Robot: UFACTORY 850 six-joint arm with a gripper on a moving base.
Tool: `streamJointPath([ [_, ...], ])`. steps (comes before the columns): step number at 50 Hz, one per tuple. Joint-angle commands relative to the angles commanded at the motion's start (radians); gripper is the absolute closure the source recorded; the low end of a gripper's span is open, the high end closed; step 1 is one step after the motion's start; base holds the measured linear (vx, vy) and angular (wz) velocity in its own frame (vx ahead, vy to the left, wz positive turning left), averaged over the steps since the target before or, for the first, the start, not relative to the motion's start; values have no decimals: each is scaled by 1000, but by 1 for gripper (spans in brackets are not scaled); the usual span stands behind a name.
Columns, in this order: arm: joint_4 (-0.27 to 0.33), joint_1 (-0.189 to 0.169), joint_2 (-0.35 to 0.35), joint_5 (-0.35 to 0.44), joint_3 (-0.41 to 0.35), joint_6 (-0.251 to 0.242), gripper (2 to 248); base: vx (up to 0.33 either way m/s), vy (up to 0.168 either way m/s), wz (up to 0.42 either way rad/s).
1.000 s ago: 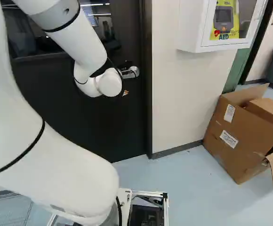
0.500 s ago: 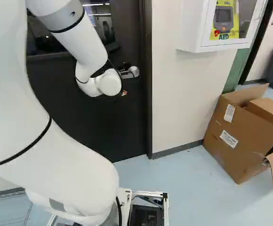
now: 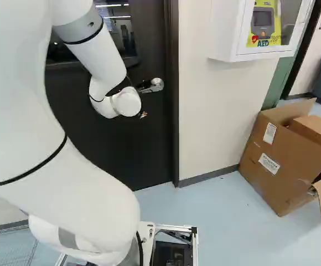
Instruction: Open the door and move inside
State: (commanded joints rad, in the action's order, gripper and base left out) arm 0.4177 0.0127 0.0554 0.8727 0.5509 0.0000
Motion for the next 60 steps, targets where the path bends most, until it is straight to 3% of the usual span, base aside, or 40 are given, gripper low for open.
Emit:
streamJointPath([
  [44, -37, 19, -94, 0, -12, 0, 3, 0, 0, 0],
  [60, -37, 20, -78, 0, -69, 0, 3, 0, 0, 0],
])
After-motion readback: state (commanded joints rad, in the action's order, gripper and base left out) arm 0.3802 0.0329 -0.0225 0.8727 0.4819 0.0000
